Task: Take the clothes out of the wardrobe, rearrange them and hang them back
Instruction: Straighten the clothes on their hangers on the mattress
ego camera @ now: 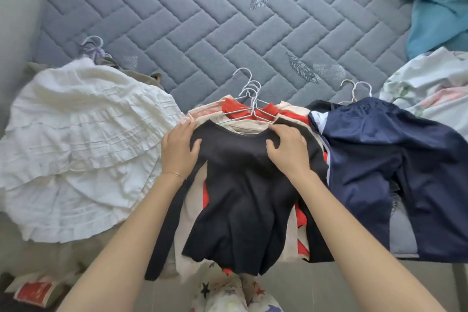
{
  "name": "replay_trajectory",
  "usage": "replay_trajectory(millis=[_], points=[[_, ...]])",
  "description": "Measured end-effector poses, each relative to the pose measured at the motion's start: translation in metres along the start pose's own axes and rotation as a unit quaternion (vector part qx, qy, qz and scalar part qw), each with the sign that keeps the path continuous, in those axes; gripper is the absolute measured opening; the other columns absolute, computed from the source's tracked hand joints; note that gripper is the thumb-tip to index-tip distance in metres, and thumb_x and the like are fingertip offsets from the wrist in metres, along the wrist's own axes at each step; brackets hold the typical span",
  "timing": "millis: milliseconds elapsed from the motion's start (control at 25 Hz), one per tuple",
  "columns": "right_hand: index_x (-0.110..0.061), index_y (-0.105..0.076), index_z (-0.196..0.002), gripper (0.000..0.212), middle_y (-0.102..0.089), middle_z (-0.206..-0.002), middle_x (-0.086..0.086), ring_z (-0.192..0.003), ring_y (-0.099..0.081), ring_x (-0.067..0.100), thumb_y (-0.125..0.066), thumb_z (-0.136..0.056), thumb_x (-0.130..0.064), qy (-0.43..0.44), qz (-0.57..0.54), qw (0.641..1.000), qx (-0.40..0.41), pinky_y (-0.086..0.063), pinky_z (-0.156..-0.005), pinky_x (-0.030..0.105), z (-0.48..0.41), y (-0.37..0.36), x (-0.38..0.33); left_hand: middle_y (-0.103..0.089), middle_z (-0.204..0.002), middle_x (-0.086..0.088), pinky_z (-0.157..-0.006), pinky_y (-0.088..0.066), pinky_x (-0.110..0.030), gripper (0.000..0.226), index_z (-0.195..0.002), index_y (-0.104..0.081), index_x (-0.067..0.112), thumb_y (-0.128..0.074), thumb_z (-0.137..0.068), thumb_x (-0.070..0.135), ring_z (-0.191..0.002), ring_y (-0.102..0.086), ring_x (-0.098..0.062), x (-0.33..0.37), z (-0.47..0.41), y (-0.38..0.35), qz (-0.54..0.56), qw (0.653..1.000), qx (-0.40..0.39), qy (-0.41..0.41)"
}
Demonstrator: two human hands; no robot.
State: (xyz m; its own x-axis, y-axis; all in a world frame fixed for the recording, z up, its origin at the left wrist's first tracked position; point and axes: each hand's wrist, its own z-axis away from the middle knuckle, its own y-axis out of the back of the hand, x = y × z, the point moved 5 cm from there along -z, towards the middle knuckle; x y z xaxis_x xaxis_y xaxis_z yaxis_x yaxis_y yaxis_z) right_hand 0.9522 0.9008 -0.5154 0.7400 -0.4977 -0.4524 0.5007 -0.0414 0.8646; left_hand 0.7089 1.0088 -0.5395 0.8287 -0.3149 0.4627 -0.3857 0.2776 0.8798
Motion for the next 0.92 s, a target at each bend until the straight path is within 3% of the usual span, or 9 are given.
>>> replay_trajectory(millis=[280,440,680,920], points=[[-0.016,-0.062,-0.126,0.038,-0.064,-0.125,0.002,-0.119,-0.055,0.020,-0.061,-0.088,-0.021,0.077,-0.071,0.994,0.017,-0.041,-0.107,0.039,0.103,0.083,-0.103,-0.051,-0.141,-0.003,-0.110,-0.030,-0.042,0.044,-0.139,-0.049,0.016,-0.054,-0.097,0.028,-0.132,-0.043,-0.023,0.002,0.132,0.134,0.063,0.989,0.042,0.131],[-0.017,-0.062,-0.125,0.037,-0.065,-0.125,0.000,-0.118,-0.055,0.018,-0.061,-0.088,-0.019,0.133,-0.100,0.986,0.027,-0.043,-0.105,0.040,0.147,0.109,-0.153,-0.051,-0.140,-0.001,-0.109,-0.027,-0.038,0.044,-0.139,-0.048,0.017,-0.053,-0.097,0.029,-0.132,-0.042,-0.020,-0.015,0.193,0.197,0.073,0.981,0.087,0.160],[-0.019,-0.064,-0.124,0.038,-0.064,-0.124,-0.004,-0.119,-0.053,0.014,-0.063,-0.087,-0.015,0.180,-0.089,0.980,-0.008,-0.038,-0.105,0.025,0.196,0.076,-0.235,-0.047,-0.145,0.002,-0.113,-0.025,-0.041,0.043,-0.140,-0.046,0.020,-0.051,-0.098,0.028,-0.138,-0.035,-0.020,-0.078,0.250,0.252,0.090,0.969,0.132,0.190],[-0.016,-0.064,-0.124,0.039,-0.064,-0.124,-0.001,-0.119,-0.053,0.016,-0.062,-0.086,-0.014,0.173,-0.091,0.981,-0.010,-0.039,-0.103,0.030,0.208,0.000,-0.357,-0.045,-0.147,0.000,-0.114,-0.028,-0.042,0.046,-0.143,-0.043,0.018,-0.051,-0.098,0.029,-0.138,-0.036,-0.020,-0.189,0.239,0.303,0.072,0.980,0.089,0.161]])
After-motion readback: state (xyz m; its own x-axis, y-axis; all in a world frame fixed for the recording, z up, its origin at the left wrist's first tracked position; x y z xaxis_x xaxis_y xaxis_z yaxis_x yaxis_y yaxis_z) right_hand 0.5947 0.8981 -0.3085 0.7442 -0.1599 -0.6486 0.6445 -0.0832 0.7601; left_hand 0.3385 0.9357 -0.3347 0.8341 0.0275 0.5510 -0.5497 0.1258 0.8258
